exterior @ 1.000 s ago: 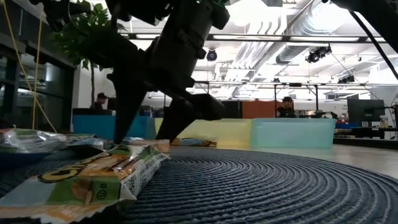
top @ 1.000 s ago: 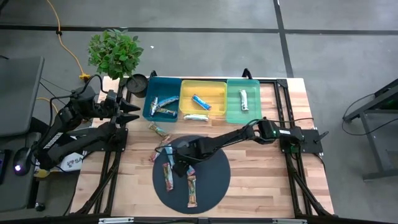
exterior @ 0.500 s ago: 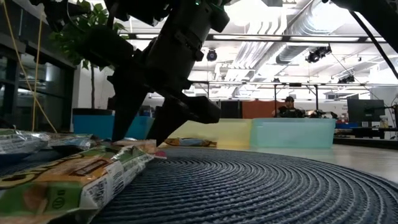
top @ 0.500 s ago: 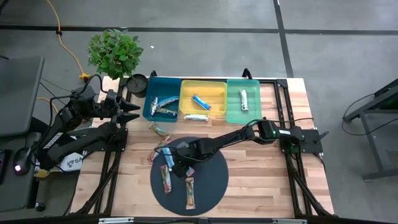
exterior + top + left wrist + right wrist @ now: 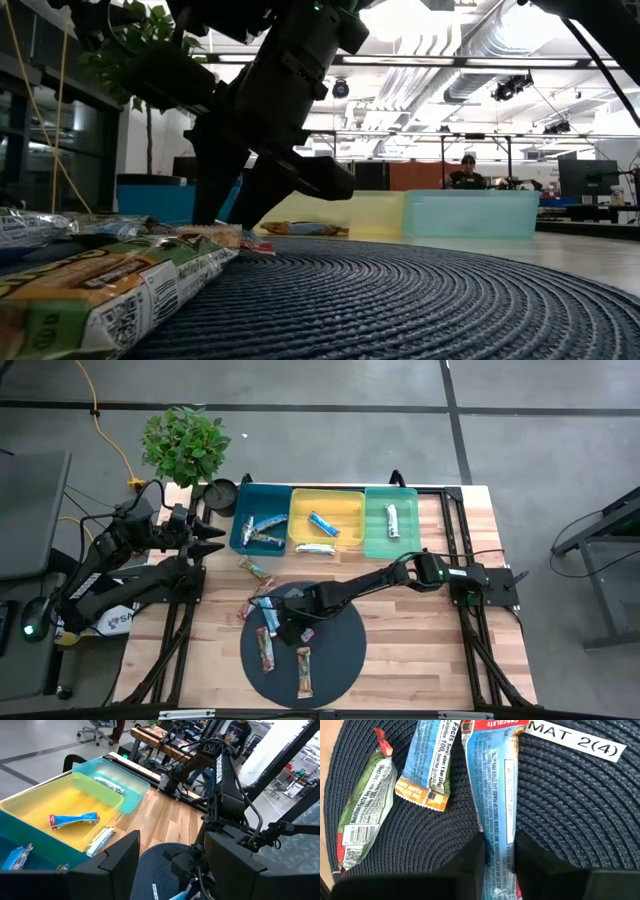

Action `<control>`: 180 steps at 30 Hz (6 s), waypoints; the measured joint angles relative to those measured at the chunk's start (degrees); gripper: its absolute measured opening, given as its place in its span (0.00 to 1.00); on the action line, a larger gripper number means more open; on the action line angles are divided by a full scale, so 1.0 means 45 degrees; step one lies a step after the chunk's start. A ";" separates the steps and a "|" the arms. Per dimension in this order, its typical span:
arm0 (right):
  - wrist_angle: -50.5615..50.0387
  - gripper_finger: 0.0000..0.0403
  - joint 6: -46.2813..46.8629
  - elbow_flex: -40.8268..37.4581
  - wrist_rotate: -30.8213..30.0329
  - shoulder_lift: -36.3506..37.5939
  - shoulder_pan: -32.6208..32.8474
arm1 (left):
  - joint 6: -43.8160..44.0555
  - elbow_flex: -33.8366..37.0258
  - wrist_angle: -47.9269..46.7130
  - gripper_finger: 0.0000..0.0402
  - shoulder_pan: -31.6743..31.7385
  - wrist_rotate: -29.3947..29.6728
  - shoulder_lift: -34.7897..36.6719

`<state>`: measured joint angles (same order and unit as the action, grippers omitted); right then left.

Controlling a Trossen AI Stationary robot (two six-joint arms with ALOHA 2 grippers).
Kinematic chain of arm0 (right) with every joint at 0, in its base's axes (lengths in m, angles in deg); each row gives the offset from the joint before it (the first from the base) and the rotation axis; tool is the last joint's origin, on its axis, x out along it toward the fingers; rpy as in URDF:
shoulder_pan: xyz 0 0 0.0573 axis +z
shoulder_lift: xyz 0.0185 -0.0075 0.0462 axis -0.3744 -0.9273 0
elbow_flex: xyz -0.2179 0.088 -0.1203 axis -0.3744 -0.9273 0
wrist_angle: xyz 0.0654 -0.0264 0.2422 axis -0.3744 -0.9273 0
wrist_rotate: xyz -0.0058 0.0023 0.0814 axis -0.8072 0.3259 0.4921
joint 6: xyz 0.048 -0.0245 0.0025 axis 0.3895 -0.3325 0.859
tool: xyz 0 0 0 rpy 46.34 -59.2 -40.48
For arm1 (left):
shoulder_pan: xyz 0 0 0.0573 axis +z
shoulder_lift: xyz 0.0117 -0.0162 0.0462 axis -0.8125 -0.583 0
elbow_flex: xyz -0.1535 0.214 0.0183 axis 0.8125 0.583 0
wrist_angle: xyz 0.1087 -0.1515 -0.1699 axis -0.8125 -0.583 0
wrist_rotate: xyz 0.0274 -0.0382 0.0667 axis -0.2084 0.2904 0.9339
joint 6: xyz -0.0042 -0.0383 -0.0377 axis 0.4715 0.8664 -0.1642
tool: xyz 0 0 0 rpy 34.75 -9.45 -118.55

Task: Pick and place Granola Bars by type
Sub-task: Put the red granola bar into the yellow bin, then put the yellow granola bar into the green bin

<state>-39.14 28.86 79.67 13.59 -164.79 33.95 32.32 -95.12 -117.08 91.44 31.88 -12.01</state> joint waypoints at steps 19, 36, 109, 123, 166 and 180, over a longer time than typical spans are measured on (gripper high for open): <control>0.1193 0.18 -0.1960 0.0506 -0.0259 0.2489 -0.0573 | 0.0000 0.0000 0.0005 0.54 0.0000 -0.0005 0.0005; 0.3823 0.18 -0.3802 0.0515 0.1302 0.3456 -0.1684 | -0.0044 0.0000 -0.0005 0.54 0.0000 -0.0019 0.0005; -0.3076 0.17 -1.2168 0.0520 -0.0546 0.3587 -0.8579 | 0.0102 0.0000 0.0000 0.54 0.0000 0.0746 0.0000; -0.1763 0.18 -1.4192 -0.2986 -0.1339 0.3586 -0.8706 | 0.0112 0.0000 -0.0003 0.54 0.0000 0.0770 0.0002; -0.0776 0.21 -1.2767 0.0496 0.3763 0.3762 -0.8163 | 0.0155 0.0000 -0.0141 0.54 0.0000 0.0759 0.0005; -0.0730 0.04 -1.4594 -0.2126 0.1265 0.3733 -0.4619 | 0.0154 0.0000 -0.0139 0.54 0.0000 0.0758 0.0000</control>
<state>-42.43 -36.82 70.10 19.28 -147.99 13.17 33.01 -95.12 -117.71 91.44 35.29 -12.01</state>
